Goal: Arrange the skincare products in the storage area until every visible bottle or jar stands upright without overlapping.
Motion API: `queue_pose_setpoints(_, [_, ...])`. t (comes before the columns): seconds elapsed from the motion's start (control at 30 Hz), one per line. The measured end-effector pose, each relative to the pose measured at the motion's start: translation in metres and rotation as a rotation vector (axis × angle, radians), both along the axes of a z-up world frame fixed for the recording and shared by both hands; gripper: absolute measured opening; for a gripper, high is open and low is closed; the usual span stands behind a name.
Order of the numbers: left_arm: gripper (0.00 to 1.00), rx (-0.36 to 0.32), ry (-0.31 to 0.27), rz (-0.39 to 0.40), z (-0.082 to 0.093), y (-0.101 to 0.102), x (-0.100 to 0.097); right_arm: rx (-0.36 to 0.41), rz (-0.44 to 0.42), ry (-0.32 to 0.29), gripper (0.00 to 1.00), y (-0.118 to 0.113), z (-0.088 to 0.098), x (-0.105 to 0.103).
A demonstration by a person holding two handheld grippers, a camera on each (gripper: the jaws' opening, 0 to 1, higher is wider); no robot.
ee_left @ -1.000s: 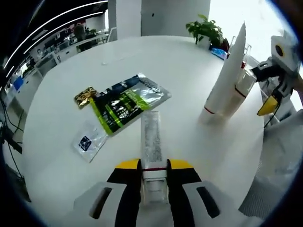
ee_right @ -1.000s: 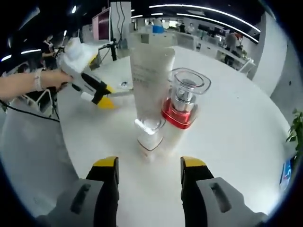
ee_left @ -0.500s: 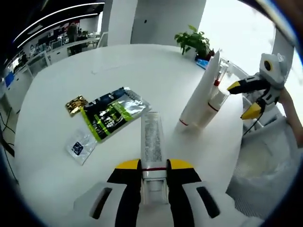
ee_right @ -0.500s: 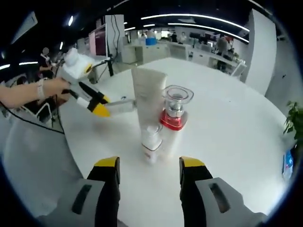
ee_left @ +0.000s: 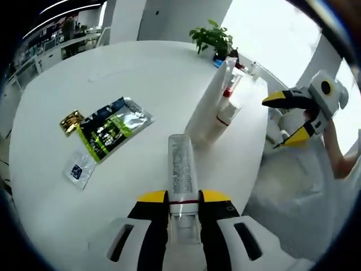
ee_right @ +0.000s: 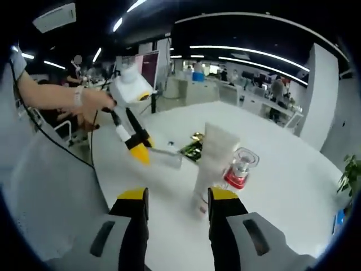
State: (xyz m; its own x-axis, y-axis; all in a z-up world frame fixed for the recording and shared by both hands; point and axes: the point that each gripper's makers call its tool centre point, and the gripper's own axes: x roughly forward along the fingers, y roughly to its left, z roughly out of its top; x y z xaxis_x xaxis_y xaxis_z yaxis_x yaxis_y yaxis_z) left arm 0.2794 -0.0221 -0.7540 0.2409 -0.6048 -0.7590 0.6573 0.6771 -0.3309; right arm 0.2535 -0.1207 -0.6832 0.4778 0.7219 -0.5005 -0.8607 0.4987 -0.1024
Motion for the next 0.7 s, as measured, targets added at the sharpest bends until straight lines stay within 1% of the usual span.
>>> queue_pose_setpoints(0.03, [0.16,0.000,0.011,-0.021,0.000,-0.001,-0.003,-0.011,0.021,-0.001,0.40,0.005,-0.002,-0.001])
queue_pose_setpoints(0.07, [0.16,0.002,0.011,-0.026,-0.001,-0.002,-0.003,-0.038,0.060,-0.016,0.40,0.012,-0.006,-0.003])
queue_pose_setpoints(0.1, [0.16,0.011,0.034,-0.045,-0.002,-0.002,-0.007,-0.054,0.083,-0.026,0.39,0.016,-0.009,-0.004])
queue_pose_setpoints(0.17, [0.16,0.017,0.044,-0.065,-0.001,-0.002,-0.010,-0.092,0.141,-0.061,0.38,0.026,-0.014,-0.006])
queue_pose_setpoints(0.2, [0.16,0.020,0.041,-0.069,0.000,-0.004,-0.013,-0.129,0.184,-0.113,0.38,0.031,-0.014,-0.005])
queue_pose_setpoints(0.23, [0.16,0.022,0.053,-0.081,0.001,-0.003,-0.015,-0.153,0.198,-0.151,0.38,0.032,-0.014,-0.002])
queue_pose_setpoints(0.27, [0.16,0.020,0.060,-0.082,0.002,-0.002,-0.014,-0.189,0.206,-0.159,0.38,0.032,-0.017,0.002])
queue_pose_setpoints(0.33, [0.16,0.012,0.097,-0.077,0.004,0.002,-0.013,-0.205,0.241,-0.150,0.38,0.036,-0.021,0.003])
queue_pose_setpoints(0.37, [0.16,0.016,0.102,-0.077,0.006,0.001,-0.015,-0.224,0.270,-0.162,0.38,0.039,-0.023,0.002])
queue_pose_setpoints(0.4, [0.16,0.017,0.106,-0.078,0.006,0.001,-0.017,-0.260,0.313,-0.201,0.39,0.042,-0.024,0.002])
queue_pose_setpoints(0.43, [0.16,0.022,0.113,-0.085,0.007,-0.001,-0.020,-0.275,0.324,-0.217,0.39,0.043,-0.025,0.003])
queue_pose_setpoints(0.47, [0.16,0.025,0.123,-0.091,0.009,-0.003,-0.024,-0.330,0.348,-0.251,0.39,0.044,-0.028,0.006])
queue_pose_setpoints(0.5, [0.16,0.025,0.132,-0.094,0.011,-0.006,-0.029,-0.359,0.348,-0.253,0.39,0.044,-0.031,0.008])
queue_pose_setpoints(0.53, [0.16,0.016,0.148,-0.105,0.013,-0.011,-0.035,-0.374,0.358,-0.269,0.39,0.047,-0.032,0.010])
queue_pose_setpoints(0.57, [0.16,0.006,0.159,-0.110,0.015,-0.012,-0.036,-0.382,0.377,-0.284,0.38,0.051,-0.032,0.012])
queue_pose_setpoints(0.6, [0.16,-0.008,0.173,-0.113,0.018,-0.015,-0.038,-0.376,0.389,-0.282,0.38,0.055,-0.032,0.011])
queue_pose_setpoints(0.67, [0.16,-0.028,0.183,-0.123,0.022,-0.018,-0.038,-0.360,0.435,-0.302,0.38,0.064,-0.031,0.008])
queue_pose_setpoints(0.7, [0.16,-0.034,0.187,-0.125,0.024,-0.020,-0.038,-0.370,0.465,-0.318,0.37,0.067,-0.032,0.006])
